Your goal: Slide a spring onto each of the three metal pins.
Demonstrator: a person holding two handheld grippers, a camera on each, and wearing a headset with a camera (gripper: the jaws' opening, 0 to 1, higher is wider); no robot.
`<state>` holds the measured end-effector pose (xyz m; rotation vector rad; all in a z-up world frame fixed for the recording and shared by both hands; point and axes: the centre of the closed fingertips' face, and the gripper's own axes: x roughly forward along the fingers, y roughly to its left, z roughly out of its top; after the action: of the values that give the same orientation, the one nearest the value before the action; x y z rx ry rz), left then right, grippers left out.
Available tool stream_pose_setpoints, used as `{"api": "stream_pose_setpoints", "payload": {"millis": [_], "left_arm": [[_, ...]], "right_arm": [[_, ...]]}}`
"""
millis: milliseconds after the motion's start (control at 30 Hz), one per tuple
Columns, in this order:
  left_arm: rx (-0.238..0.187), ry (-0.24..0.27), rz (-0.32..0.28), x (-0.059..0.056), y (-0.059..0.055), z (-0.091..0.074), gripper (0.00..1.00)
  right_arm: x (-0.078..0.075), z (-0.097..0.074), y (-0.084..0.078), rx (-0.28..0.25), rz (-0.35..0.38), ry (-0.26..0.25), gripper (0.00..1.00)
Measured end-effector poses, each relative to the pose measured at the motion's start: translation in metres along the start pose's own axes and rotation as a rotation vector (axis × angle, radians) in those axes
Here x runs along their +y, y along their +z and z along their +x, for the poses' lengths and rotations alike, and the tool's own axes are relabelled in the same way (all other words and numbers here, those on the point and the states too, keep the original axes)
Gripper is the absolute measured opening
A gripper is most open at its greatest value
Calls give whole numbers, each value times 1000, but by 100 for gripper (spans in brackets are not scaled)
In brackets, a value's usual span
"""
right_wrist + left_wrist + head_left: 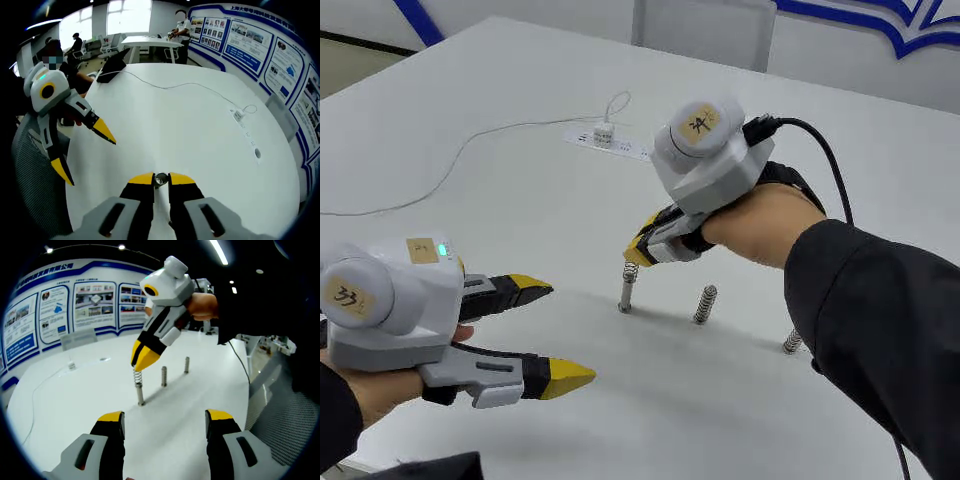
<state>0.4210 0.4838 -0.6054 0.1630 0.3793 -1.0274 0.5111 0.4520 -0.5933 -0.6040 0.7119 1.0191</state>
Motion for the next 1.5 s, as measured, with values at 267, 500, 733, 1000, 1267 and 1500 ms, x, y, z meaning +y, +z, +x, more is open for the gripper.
{"api": "stream_pose_setpoints", "payload": {"millis": [267, 500, 733, 1000, 1267, 1500], "left_arm": [[3, -3, 1, -1, 0, 0, 66], [4, -2, 1, -1, -1, 0, 66], [3, 0, 0, 0, 0, -1, 66], [3, -2, -1, 0, -1, 0, 66], [2, 1, -4, 0, -1, -1, 66], [6, -1, -4, -1, -2, 0, 66]], "right_arm": [[2, 7, -7, 10, 9, 3, 11], [0, 16, -12, 21, 13, 4, 12], [3, 22, -18, 33, 15, 7, 12], [4, 29, -25, 45, 37, 14, 12], [4, 38, -30, 47, 43, 17, 12], [2, 38, -32, 44, 45, 15, 12]]}}
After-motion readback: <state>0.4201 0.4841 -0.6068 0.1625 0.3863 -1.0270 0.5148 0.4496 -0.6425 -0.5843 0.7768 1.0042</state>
